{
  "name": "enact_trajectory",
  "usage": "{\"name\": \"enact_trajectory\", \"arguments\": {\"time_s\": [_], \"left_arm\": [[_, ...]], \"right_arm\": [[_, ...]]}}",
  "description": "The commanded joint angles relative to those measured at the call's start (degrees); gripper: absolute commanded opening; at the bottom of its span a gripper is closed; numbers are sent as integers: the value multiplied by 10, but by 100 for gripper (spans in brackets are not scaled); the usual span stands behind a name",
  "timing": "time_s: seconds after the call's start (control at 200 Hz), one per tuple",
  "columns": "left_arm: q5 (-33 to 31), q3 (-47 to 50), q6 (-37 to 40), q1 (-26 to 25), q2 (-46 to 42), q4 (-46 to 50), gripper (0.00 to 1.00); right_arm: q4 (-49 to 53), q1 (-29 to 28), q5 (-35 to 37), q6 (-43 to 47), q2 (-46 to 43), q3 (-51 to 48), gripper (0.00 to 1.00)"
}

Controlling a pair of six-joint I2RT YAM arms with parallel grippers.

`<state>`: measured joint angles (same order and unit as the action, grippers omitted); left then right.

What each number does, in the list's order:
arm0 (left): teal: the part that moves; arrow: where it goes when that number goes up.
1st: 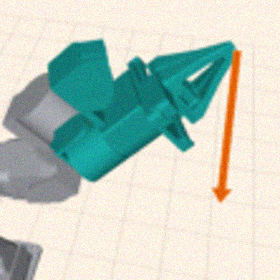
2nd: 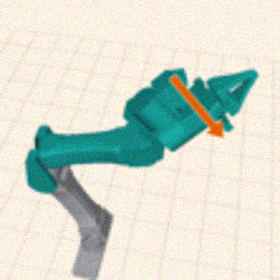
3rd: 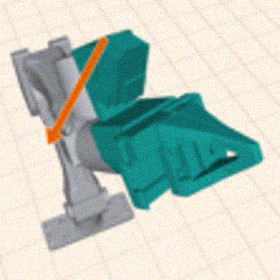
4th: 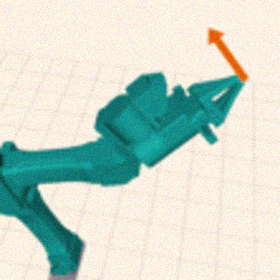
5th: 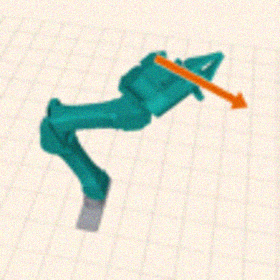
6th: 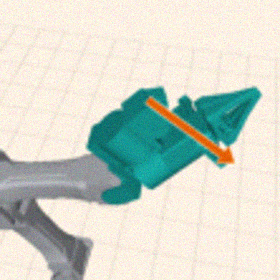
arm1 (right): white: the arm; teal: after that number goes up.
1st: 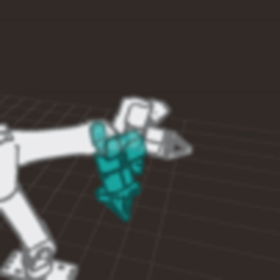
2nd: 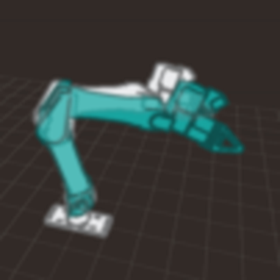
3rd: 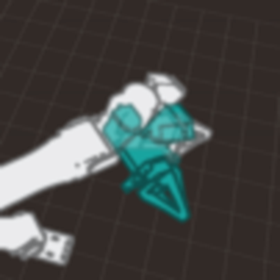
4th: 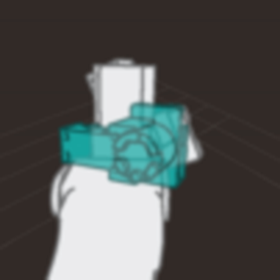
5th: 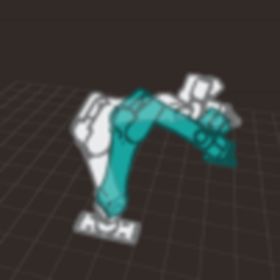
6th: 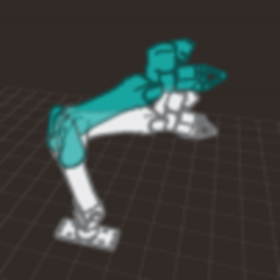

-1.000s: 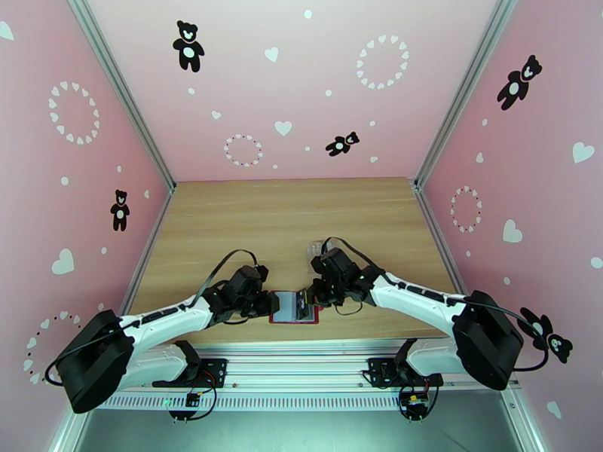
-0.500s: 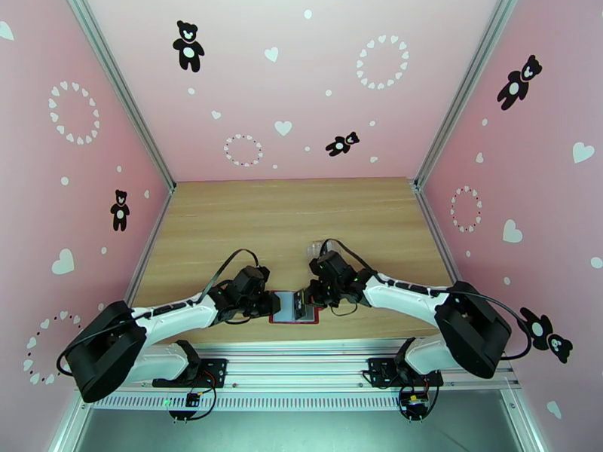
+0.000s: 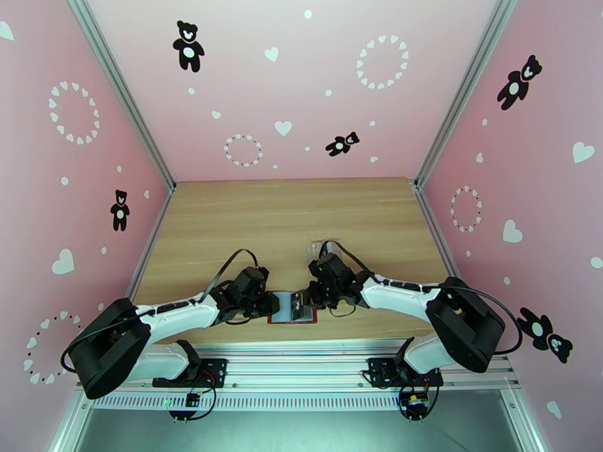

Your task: Put the credit cards into the card holder

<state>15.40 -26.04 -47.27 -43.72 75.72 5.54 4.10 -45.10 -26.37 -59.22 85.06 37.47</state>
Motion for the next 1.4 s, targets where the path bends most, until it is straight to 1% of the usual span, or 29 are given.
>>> {"name": "enact_trajectory", "arguments": {"time_s": [0.0,0.47,0.636,0.741,1.021,1.396], "left_arm": [[-14,8,-5,-8,8,-3,25],[-23,-10,-4,-20,9,22,26],[-39,-24,8,-20,0,56,28],[-60,-31,14,-19,-12,86,28],[-82,-28,17,-20,-28,110,29],[-72,-15,10,-22,1,77,26]], "right_arm": [[-3,-5,-1,-4,6,-12,0],[-4,-5,4,-4,11,-9,0],[-16,-5,1,-4,24,-8,0],[-22,-5,0,-4,31,-8,0],[-20,-5,5,-4,35,-9,0],[-22,-6,5,-4,35,-9,0]]}}
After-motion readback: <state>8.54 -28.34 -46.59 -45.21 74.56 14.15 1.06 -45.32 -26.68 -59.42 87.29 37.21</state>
